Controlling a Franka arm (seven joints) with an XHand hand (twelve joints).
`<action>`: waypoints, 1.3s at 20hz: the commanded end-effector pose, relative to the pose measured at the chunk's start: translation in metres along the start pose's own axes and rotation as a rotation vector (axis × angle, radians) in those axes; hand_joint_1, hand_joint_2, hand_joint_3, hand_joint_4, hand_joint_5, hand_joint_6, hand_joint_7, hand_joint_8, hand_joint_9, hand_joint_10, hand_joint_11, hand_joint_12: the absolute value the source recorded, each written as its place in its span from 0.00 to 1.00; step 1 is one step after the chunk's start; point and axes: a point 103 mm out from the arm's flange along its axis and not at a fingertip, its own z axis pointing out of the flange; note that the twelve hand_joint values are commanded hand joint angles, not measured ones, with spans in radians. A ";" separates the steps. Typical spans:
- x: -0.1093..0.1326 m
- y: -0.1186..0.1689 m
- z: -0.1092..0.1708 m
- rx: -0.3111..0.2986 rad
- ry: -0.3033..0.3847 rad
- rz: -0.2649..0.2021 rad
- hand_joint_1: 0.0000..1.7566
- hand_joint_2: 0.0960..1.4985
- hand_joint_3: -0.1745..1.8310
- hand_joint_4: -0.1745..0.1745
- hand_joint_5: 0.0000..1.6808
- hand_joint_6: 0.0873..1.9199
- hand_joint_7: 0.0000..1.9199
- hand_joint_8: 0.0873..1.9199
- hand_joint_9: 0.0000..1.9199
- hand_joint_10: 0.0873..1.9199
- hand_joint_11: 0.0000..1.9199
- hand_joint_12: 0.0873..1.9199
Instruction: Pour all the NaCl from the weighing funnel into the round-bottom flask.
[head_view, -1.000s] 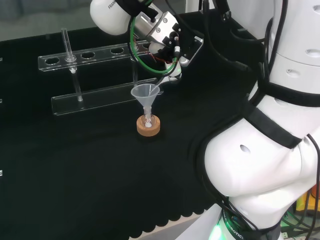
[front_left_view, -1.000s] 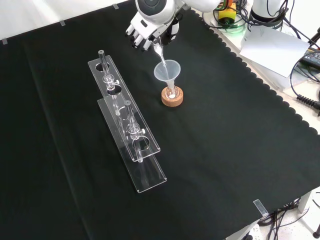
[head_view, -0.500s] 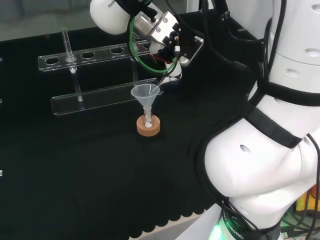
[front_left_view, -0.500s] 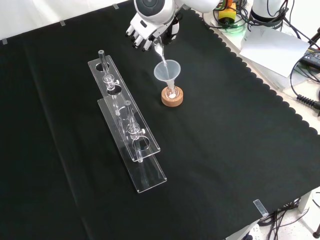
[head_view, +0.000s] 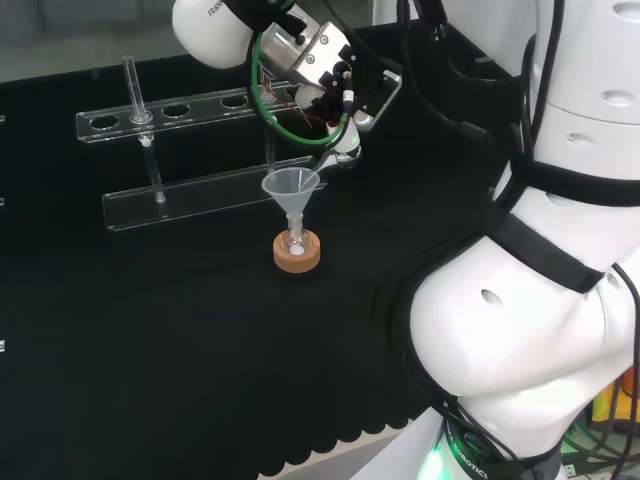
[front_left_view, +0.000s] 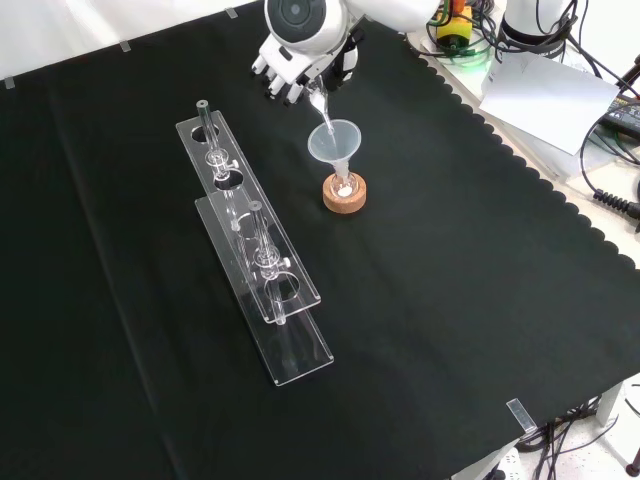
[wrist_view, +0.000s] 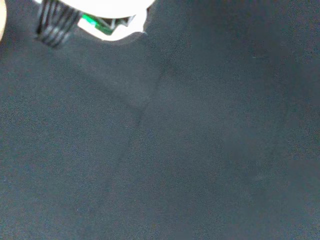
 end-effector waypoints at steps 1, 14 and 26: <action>0.000 0.000 -0.001 -0.002 -0.007 0.006 0.62 0.42 0.44 1.00 0.69 0.44 0.25 0.30 0.40 0.24 0.20 0.66; 0.002 -0.002 -0.006 -0.003 -0.038 0.016 0.62 0.42 0.44 1.00 0.69 0.44 0.24 0.29 0.39 0.24 0.20 0.66; 0.006 -0.004 -0.014 0.005 -0.073 0.017 0.62 0.42 0.44 1.00 0.69 0.44 0.24 0.29 0.39 0.24 0.20 0.66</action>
